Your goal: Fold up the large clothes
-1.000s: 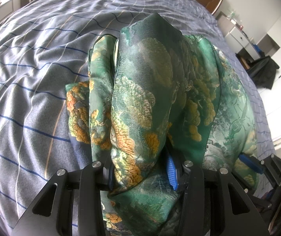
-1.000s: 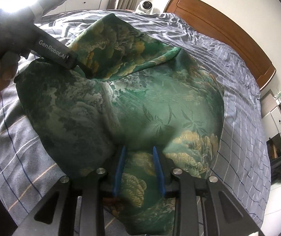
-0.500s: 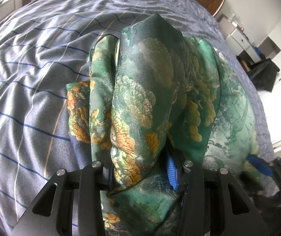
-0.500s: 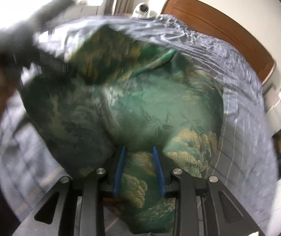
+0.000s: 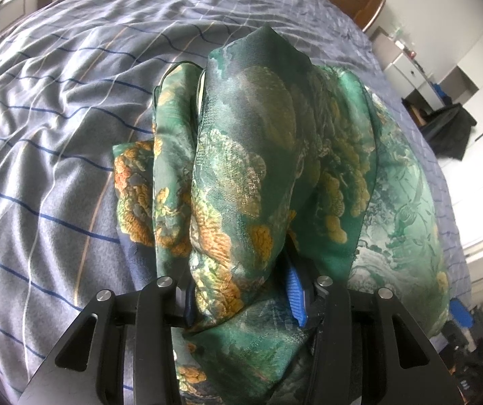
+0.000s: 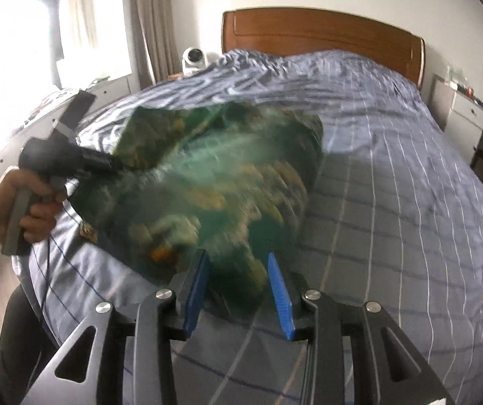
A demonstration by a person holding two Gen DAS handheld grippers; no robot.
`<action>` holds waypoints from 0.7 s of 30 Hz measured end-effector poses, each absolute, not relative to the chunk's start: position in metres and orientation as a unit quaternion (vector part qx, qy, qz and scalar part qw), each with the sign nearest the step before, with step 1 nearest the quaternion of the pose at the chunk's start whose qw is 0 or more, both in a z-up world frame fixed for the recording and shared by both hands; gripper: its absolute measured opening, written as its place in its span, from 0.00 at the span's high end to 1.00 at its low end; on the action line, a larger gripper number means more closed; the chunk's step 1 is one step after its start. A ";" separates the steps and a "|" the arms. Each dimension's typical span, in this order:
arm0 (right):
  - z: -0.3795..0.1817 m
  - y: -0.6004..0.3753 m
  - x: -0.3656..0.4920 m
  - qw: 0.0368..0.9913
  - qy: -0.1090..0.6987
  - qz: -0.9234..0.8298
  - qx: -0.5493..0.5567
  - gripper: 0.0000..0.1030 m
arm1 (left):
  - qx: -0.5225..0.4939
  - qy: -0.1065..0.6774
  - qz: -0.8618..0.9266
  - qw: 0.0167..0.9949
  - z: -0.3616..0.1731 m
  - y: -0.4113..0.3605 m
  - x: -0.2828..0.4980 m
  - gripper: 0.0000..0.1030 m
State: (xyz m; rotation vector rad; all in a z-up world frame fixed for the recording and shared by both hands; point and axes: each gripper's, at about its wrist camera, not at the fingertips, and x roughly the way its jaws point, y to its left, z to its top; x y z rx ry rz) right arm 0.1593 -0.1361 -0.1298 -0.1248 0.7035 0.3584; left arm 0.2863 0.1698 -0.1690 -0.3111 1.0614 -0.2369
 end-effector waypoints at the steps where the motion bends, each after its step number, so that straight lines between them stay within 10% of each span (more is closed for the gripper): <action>1: -0.132 -0.139 0.159 0.921 0.346 0.171 -0.058 0.64 | -0.148 0.503 -0.112 0.844 -0.169 0.170 0.286 0.56; 21: -0.148 -0.219 0.112 0.929 0.351 0.118 0.002 0.62 | -0.287 0.460 -0.145 0.828 -0.105 0.249 0.237 0.30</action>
